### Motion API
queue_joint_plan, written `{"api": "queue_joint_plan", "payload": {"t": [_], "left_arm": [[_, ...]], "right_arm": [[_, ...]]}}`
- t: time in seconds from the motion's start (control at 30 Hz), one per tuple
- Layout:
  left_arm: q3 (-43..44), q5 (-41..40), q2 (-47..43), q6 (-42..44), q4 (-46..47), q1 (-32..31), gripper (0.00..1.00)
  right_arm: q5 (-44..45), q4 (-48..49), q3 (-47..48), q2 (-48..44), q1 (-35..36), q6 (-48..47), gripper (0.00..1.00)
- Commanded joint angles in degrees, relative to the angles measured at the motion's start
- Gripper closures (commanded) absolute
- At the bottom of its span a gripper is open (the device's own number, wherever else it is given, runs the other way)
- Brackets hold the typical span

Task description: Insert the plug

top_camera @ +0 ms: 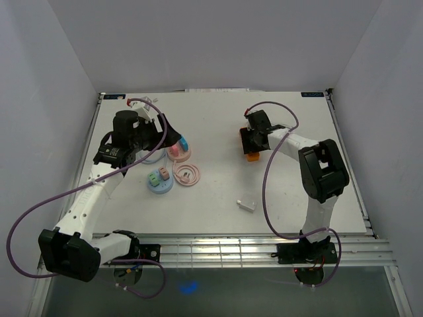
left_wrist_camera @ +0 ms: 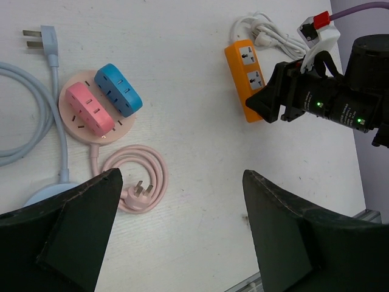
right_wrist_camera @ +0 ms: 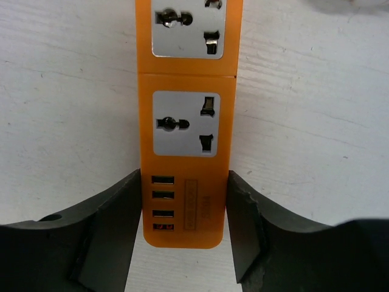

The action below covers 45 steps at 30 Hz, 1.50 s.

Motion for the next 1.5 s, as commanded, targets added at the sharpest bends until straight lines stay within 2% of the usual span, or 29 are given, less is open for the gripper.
{"api": "queue_joint_plan", "payload": {"t": [0.0,0.07,0.13,0.3,0.5,0.53,0.63,0.73,0.77,0.9,0.97,1.1,1.23,1.3,1.47], "left_arm": [[0.78,0.48,-0.15,0.53,1.12,-1.31,0.09],[0.43,0.48,-0.15,0.62,1.12,-1.67,0.09],[0.08,0.48,-0.32,0.71,1.04,-2.11,0.09],[-0.10,1.89,-0.23,1.67,1.21,-5.96,0.09],[-2.03,-2.94,-0.23,1.42,1.21,-14.13,0.09],[-2.29,-4.34,-0.15,1.24,1.30,-15.28,0.09],[-4.05,-6.98,0.12,0.45,2.52,-20.20,0.09],[-5.20,-8.13,0.56,-1.13,3.49,-23.55,0.09],[-5.37,-8.48,0.64,-1.57,3.58,-23.99,0.09],[-4.41,-9.53,0.30,-3.24,2.10,-24.08,0.08],[-2.66,-10.15,0.29,-3.33,0.25,-23.91,0.07],[-0.19,-8.05,0.82,-3.42,-2.65,-20.76,0.05],[-0.71,1.86,0.12,-3.95,-2.22,-14.60,0.05],[-1.24,3.12,-0.85,-4.12,-2.22,-12.58,0.05],[-2.73,4.96,-2.69,-4.74,-1.43,-12.13,0.05]], "right_arm": [[-1.70,0.43,-2.64,-1.36,0.10,0.24,0.42],[-3.10,0.34,-4.40,-2.50,0.01,0.51,0.55],[-3.63,0.26,-8.09,-5.05,0.01,1.30,0.61],[-5.13,1.05,-17.84,-15.31,0.45,3.23,0.62],[-5.65,-1.50,-27.25,-23.94,0.80,5.34,0.50],[-5.92,-1.76,-28.22,-24.82,0.80,5.60,0.45],[-6.36,-2.03,-31.04,-28.16,0.80,6.57,0.17],[-6.62,-2.47,-31.66,-31.85,0.80,6.31,0.02],[-7.32,-2.73,-31.66,-32.73,0.80,5.96,0.02],[-8.38,-3.96,-32.97,-39.66,1.24,3.59,0.02],[-12.58,-3.44,-34.29,-42.13,1.85,2.88,0.02],[-15.23,-1.60,-35.35,-46.27,7.55,1.48,0.02],[-16.74,-1.67,-34.12,-43.47,12.75,-1.15,0.02],[-15.51,-3.43,-32.02,-40.50,15.90,-2.83,0.02],[-12.07,-9.14,-28.06,-35.12,18.82,-5.55,0.06]]}}
